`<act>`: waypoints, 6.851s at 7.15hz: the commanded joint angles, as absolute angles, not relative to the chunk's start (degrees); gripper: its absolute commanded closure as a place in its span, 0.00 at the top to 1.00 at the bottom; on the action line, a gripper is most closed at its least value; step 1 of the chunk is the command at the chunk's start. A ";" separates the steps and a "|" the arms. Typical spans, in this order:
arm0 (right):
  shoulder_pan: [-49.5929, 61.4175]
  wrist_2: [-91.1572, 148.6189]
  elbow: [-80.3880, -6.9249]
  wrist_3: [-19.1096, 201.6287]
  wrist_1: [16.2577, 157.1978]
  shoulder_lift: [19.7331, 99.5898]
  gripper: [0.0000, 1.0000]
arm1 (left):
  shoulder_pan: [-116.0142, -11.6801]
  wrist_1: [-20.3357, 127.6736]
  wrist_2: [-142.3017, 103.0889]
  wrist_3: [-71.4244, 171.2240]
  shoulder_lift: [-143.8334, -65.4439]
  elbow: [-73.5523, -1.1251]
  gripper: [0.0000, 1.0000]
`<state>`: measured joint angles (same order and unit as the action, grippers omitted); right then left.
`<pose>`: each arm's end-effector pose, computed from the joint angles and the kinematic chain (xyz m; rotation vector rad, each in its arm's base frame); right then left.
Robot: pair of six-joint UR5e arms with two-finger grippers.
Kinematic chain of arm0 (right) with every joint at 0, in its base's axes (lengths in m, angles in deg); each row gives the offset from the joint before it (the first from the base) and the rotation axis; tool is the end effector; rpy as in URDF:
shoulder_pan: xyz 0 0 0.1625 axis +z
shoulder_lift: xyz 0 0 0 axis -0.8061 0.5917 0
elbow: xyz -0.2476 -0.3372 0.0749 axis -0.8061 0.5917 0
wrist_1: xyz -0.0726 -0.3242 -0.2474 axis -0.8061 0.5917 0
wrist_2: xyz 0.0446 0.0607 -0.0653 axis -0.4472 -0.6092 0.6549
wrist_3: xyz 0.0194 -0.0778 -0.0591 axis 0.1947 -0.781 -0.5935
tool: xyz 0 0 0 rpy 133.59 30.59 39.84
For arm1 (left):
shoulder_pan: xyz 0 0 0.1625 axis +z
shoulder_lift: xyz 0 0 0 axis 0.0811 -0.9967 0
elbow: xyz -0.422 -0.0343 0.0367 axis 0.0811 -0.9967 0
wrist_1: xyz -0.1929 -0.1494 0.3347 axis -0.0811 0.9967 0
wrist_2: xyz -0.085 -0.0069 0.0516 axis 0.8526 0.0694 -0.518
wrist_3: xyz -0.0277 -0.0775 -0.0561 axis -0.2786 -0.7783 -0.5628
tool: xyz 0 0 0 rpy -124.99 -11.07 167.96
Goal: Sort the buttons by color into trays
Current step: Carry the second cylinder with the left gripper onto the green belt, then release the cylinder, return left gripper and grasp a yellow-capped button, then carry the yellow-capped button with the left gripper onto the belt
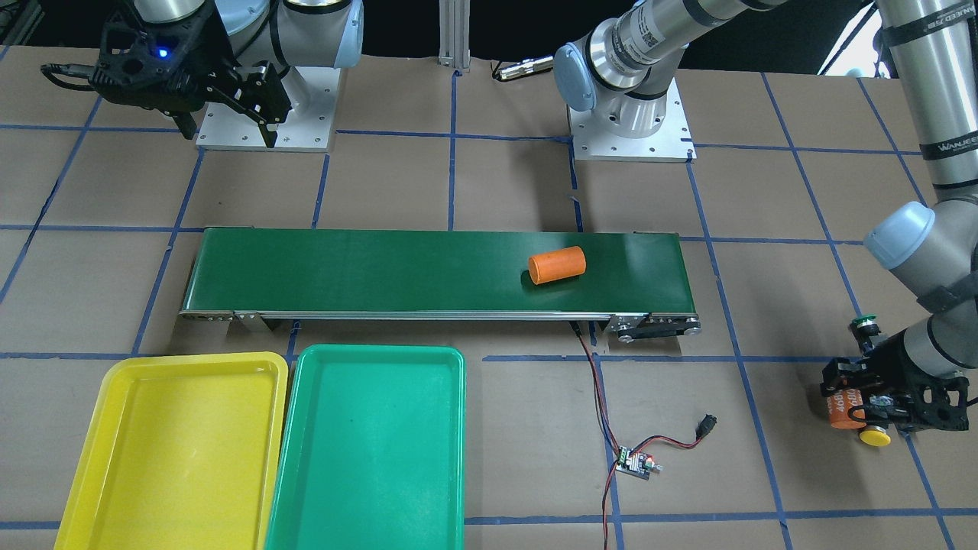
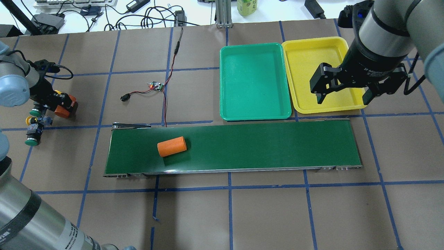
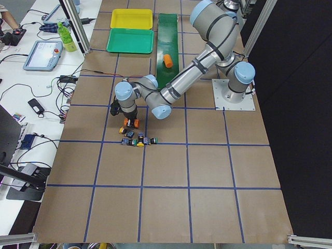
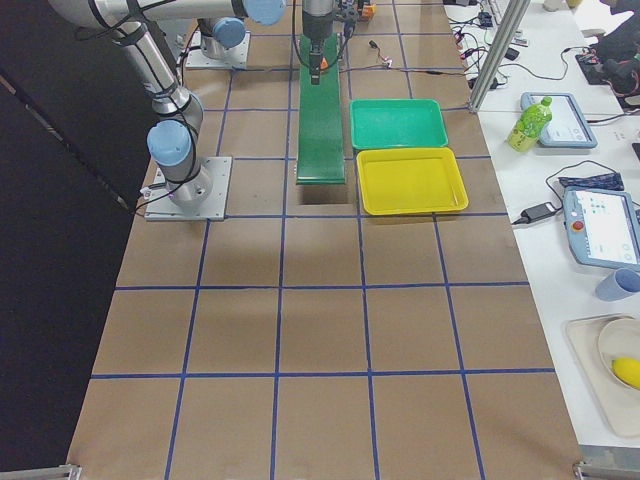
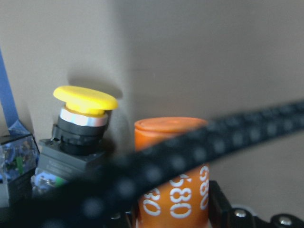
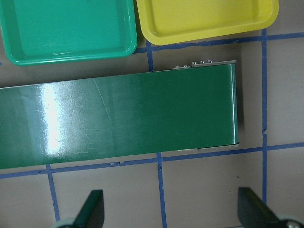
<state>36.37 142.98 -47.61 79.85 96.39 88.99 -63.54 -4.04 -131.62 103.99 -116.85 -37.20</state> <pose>0.1318 -0.4215 0.4958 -0.1357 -3.1160 -0.0342 0.2234 -0.6264 0.2105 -0.2257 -3.1280 -0.0345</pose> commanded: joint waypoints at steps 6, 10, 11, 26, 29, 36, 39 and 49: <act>36.28 142.90 -45.86 79.68 96.91 87.51 1.00 | -87.04 8.33 -131.31 111.87 -88.06 -59.26 0.00; 36.28 140.79 -42.50 79.68 95.15 84.78 1.00 | -89.64 4.99 -131.31 133.23 -81.54 -68.25 0.00; 36.28 140.87 -42.68 79.68 95.15 84.78 1.00 | -89.55 0.10 -131.32 136.93 -81.53 -70.62 0.00; 36.19 140.52 -42.95 79.77 96.02 84.78 1.00 | -61.44 -6.03 -130.35 118.59 -121.66 -31.10 1.00; 36.19 140.43 -42.95 79.86 96.03 84.69 1.00 | -60.90 -6.80 -130.26 118.33 -123.89 -30.92 1.00; 36.11 140.52 -42.95 79.86 96.29 84.69 1.00 | -60.73 -6.01 -130.35 119.47 -124.25 -30.40 0.00; 36.02 140.79 -43.56 79.86 96.38 84.43 1.00 | -62.91 -1.21 -130.70 118.60 -118.65 -33.28 0.00; 36.19 139.11 -43.82 79.59 94.10 83.54 1.00 | -92.45 5.86 -129.91 65.70 -91.53 -63.26 0.87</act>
<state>36.07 139.38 -43.70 79.78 94.83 83.40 -91.35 6.22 -129.92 68.62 -90.58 -62.67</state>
